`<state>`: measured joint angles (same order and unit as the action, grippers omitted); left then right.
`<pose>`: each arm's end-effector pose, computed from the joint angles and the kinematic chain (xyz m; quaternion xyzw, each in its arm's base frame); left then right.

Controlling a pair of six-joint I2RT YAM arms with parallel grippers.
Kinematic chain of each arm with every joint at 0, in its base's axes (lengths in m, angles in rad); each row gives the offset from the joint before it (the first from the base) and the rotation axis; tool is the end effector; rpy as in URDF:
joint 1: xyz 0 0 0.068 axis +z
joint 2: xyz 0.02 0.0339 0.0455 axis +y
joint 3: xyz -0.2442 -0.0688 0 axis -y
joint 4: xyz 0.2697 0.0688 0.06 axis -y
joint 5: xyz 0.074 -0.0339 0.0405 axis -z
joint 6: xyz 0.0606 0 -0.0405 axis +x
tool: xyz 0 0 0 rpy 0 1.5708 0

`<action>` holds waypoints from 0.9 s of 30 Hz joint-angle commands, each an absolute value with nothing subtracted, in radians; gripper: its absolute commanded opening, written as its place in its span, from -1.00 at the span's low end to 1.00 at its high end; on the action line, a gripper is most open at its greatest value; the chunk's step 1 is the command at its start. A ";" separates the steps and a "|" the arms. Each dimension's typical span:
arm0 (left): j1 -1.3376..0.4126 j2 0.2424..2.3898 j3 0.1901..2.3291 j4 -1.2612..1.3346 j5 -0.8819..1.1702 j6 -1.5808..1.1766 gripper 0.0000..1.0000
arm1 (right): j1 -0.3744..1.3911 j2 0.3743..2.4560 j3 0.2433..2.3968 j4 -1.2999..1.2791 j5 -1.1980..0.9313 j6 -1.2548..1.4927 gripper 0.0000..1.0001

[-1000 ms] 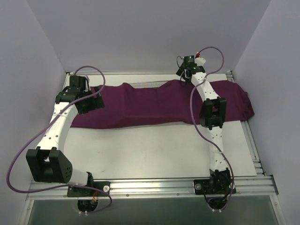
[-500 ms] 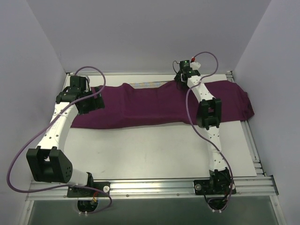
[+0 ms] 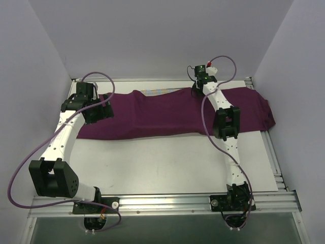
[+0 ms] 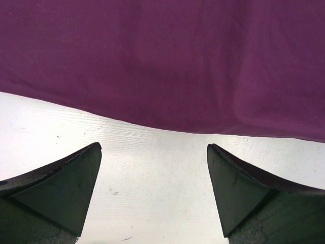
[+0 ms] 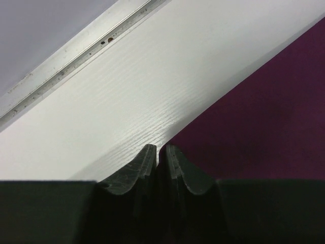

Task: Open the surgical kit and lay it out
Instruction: Open the surgical kit at the center of the board.

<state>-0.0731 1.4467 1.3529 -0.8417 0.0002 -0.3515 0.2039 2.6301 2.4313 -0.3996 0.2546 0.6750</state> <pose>0.3429 -0.0251 0.2820 -0.1318 0.9408 -0.0659 0.3053 0.6091 0.1104 0.1639 0.2623 0.8389 0.0956 0.4672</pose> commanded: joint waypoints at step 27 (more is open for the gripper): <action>0.063 1.506 1.413 -0.923 0.231 -0.575 0.89 | 0.261 2.117 2.107 -0.532 0.140 0.623 -1.00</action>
